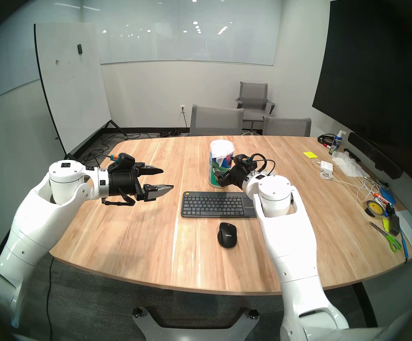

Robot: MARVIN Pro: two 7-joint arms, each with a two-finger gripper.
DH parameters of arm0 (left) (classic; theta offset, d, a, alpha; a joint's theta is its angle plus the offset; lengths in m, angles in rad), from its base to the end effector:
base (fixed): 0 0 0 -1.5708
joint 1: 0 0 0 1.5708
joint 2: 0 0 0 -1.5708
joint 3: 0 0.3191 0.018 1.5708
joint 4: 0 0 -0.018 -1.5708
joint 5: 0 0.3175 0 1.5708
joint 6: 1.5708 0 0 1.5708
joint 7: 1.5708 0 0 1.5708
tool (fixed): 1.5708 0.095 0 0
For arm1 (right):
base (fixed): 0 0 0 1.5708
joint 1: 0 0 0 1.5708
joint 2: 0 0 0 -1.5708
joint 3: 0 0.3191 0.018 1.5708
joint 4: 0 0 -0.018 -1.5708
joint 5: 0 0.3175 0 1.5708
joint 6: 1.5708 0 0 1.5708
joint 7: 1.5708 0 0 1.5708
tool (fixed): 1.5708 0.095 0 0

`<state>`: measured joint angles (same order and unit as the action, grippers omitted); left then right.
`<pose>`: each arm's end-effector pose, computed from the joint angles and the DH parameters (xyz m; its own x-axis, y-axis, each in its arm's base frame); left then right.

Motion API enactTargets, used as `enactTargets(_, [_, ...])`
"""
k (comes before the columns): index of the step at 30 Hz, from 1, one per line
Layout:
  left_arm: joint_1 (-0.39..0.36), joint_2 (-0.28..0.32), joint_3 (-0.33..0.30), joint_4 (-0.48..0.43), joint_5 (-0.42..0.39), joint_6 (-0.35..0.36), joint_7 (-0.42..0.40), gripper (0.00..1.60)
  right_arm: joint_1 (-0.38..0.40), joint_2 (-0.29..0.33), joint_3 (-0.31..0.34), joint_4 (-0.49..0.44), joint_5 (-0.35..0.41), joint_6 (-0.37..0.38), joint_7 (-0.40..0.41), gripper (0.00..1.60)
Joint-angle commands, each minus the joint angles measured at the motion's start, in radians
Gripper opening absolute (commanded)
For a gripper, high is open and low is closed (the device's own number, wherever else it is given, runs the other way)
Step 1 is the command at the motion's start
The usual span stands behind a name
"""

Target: Wipe the keyboards and mice with a disinfecting wipe, then set the wipe down

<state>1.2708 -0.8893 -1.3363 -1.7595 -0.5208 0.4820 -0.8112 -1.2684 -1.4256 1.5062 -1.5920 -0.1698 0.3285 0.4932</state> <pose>0.4342 0.0362 -0.1834 0.1274 -0.2535 0.9589 -0.8623 -0.5060 -0.0192 0.5034 0.0133 -0.2292 0.0094 0.3132 0.9496 0.4424 -0.8530 0.2769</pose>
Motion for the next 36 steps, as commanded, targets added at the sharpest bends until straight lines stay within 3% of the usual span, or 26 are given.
enactTargets(1, [-0.007,0.001,-0.006,-0.010,-0.001,-0.001,0.001,1.60,0.023,-0.007,0.001,-0.010,0.002,-0.017,-0.007,0.70])
enactTargets(12, [-0.007,0.001,-0.007,-0.010,-0.001,-0.001,0.001,1.60,0.019,-0.006,0.001,-0.003,0.001,-0.025,-0.010,0.78])
enactTargets(14, [-0.007,0.001,-0.007,-0.010,-0.001,-0.001,0.001,1.60,0.019,-0.005,0.001,-0.001,0.002,-0.027,-0.010,1.07])
enactTargets(15, [-0.007,0.001,-0.007,-0.010,-0.001,-0.001,0.001,1.60,0.020,-0.005,0.001,0.002,0.004,-0.030,-0.009,1.41])
enactTargets(16, [-0.007,0.001,-0.007,-0.010,-0.001,-0.001,0.001,1.60,0.020,-0.005,0.001,0.004,0.004,-0.030,-0.009,1.49])
enactTargets(28, [-0.007,0.001,-0.006,-0.010,-0.001,-0.001,0.001,1.60,0.038,-0.022,-0.015,0.017,-0.001,-0.028,-0.023,1.54])
enactTargets(33, [-0.007,0.001,-0.006,-0.010,-0.001,-0.001,0.001,1.60,0.038,-0.024,-0.021,0.015,-0.002,-0.026,-0.029,1.47])
enactTargets(36, [-0.007,0.001,-0.006,-0.010,-0.001,-0.001,0.001,1.60,0.038,-0.025,-0.024,0.014,-0.004,-0.025,-0.033,1.31])
